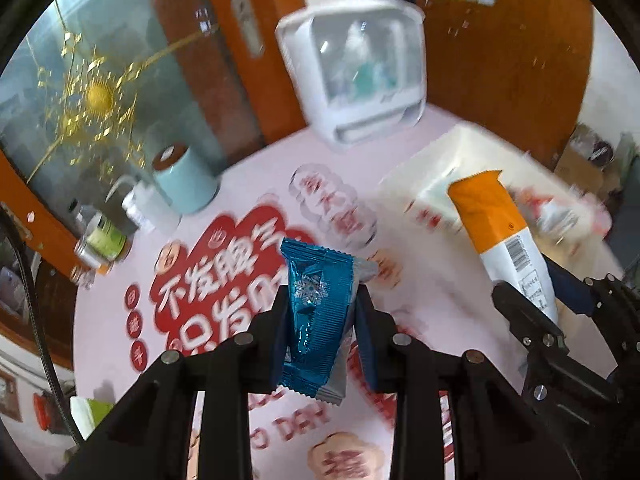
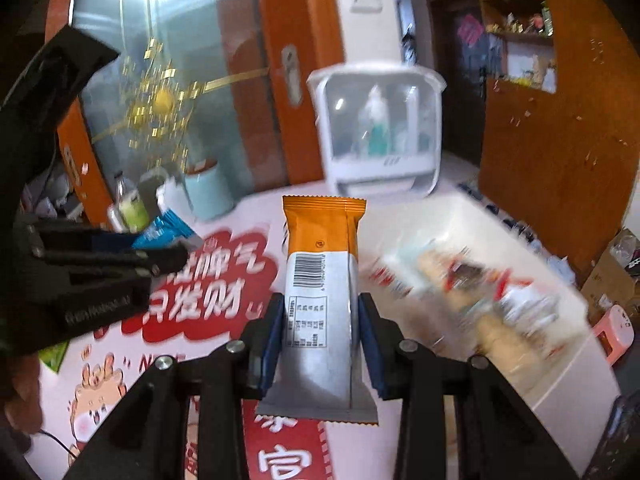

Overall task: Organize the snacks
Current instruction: 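Carry both snacks over the white bin and open both tools to drop them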

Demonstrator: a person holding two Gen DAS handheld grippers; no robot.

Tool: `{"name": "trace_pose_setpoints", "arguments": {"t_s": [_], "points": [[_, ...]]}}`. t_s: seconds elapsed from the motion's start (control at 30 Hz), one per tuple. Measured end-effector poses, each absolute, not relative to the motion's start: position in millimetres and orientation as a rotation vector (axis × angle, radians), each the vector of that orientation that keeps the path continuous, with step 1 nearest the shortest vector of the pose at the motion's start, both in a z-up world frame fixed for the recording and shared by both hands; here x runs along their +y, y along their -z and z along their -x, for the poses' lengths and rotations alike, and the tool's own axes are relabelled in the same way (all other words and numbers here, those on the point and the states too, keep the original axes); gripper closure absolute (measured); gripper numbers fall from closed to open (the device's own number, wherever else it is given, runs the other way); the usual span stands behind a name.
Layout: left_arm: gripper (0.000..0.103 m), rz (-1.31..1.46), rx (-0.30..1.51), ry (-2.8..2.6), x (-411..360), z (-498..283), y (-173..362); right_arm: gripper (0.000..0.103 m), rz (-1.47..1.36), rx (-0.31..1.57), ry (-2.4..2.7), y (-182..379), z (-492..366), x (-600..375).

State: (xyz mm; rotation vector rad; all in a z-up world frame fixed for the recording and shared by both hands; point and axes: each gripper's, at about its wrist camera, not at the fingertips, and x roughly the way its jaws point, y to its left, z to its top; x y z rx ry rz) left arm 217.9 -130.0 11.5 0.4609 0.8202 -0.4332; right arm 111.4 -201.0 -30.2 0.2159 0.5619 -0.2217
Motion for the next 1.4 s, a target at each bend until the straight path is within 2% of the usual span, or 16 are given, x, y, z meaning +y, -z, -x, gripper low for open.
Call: {"name": "trace_pose_setpoints", "arguments": {"t_s": [0.23, 0.5, 0.87, 1.2, 1.27, 1.3, 1.33, 1.37, 1.4], "points": [[0.075, -0.314, 0.780, 0.521, -194, -223, -46, 0.066, -0.171, 0.481, 0.329, -30, -111, -262], [0.075, -0.225, 0.832, 0.552, -253, -246, -17, 0.066, -0.128, 0.535, 0.427, -51, -133, -338], [0.075, -0.221, 0.987, 0.499, -301, -291, 52, 0.064, -0.166, 0.746, 0.356, -4, -194, -376], [0.073, -0.258, 1.046, 0.486, -312, -312, 80, 0.061, -0.216, 0.853, 0.323, 30, -239, -383], [0.067, -0.267, 1.046, 0.483, -313, -314, 82, 0.061, -0.227, 0.866, 0.317, 33, -243, -386], [0.047, -0.275, 1.043, 0.478, -313, -315, 83, 0.060, -0.230, 0.873, 0.312, 36, -245, -387], [0.019, -0.284, 1.038, 0.469, -313, -315, 83, 0.060, -0.233, 0.881, 0.306, 38, -248, -388], [0.010, -0.287, 1.027, 0.459, -312, -315, 83, 0.060, -0.237, 0.885, 0.303, 41, -249, -389], [0.007, -0.283, 1.008, 0.451, -310, -314, 81, 0.059, -0.241, 0.888, 0.302, 43, -250, -389]]}}
